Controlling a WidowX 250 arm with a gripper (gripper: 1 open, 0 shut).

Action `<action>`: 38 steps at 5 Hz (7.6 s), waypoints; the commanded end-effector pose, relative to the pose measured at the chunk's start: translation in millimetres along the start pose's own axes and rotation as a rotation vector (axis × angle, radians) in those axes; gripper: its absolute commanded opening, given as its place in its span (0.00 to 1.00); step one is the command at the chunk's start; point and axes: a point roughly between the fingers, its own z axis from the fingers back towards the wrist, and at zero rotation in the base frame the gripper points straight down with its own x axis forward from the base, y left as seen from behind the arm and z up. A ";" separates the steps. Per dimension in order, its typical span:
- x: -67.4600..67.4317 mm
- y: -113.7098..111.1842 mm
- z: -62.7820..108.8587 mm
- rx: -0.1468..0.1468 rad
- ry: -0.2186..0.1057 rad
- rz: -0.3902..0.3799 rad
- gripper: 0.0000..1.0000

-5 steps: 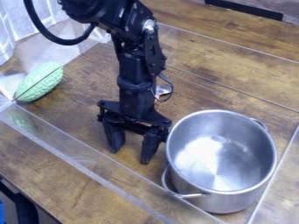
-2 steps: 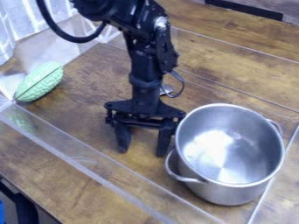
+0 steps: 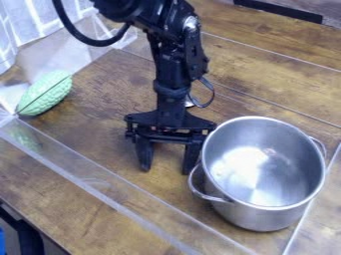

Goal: Move the pink spoon to the right side of the table

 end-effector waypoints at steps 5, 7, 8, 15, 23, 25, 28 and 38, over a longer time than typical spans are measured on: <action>24.4 -9.3 25.3 -0.015 -0.035 -0.022 0.00; 16.9 13.7 27.7 -0.013 -0.039 -0.042 0.00; 34.1 17.9 30.1 -0.014 -0.040 -0.018 0.00; 75.8 8.9 15.3 -0.016 -0.046 0.034 0.00; 66.1 -11.4 43.5 -0.027 -0.049 -0.105 0.00; 66.0 -3.5 40.5 -0.029 -0.044 -0.062 0.00; 65.3 -13.7 29.0 -0.034 -0.039 -0.029 1.00; 24.4 -10.2 74.7 -0.074 -0.034 -0.064 1.00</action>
